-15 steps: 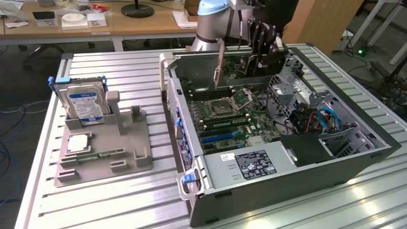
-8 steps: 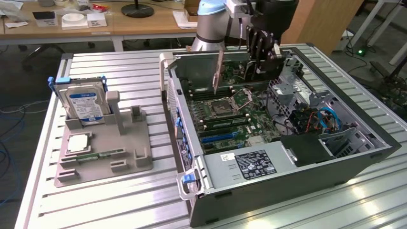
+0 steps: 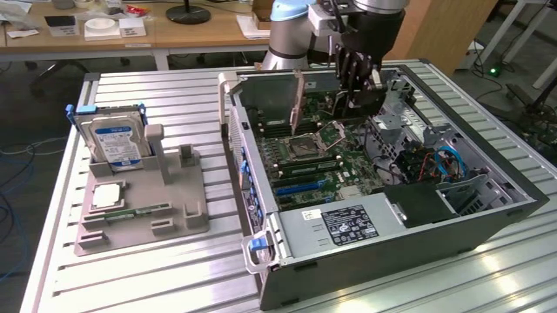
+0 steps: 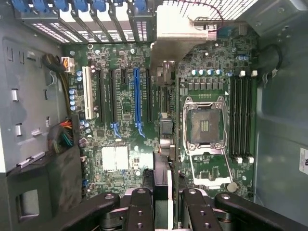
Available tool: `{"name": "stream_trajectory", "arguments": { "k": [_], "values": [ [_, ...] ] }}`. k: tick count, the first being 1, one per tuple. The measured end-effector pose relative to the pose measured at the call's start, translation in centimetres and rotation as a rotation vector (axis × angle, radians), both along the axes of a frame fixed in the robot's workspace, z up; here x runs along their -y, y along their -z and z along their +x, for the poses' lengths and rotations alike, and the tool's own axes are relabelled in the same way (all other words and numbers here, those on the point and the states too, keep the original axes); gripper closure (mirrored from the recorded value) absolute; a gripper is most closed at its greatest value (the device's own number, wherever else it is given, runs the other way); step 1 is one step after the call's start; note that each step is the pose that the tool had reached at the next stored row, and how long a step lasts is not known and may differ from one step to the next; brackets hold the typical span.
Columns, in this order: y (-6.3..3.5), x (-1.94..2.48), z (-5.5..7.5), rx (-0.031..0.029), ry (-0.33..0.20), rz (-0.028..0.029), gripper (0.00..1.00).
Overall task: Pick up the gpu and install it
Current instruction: 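Insert the gpu into the slot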
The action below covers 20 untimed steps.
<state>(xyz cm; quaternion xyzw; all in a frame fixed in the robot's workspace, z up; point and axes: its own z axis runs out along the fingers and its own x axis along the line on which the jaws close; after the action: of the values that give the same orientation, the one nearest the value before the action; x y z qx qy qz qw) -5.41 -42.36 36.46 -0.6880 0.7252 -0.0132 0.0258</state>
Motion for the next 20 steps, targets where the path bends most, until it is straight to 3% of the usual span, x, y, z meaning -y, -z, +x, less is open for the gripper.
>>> {"name": "stream_trajectory", "arguments": {
  "k": [6, 15, 20],
  "values": [
    [1.05, 0.29, 0.0, -0.0022, 0.000, 0.0025, 0.72],
    [2.58, 0.29, -0.2, -0.0083, 0.000, 0.0025, 0.72],
    [3.32, 0.28, -0.5, -0.0099, 0.033, -0.0010, 0.72]
  ]
}}
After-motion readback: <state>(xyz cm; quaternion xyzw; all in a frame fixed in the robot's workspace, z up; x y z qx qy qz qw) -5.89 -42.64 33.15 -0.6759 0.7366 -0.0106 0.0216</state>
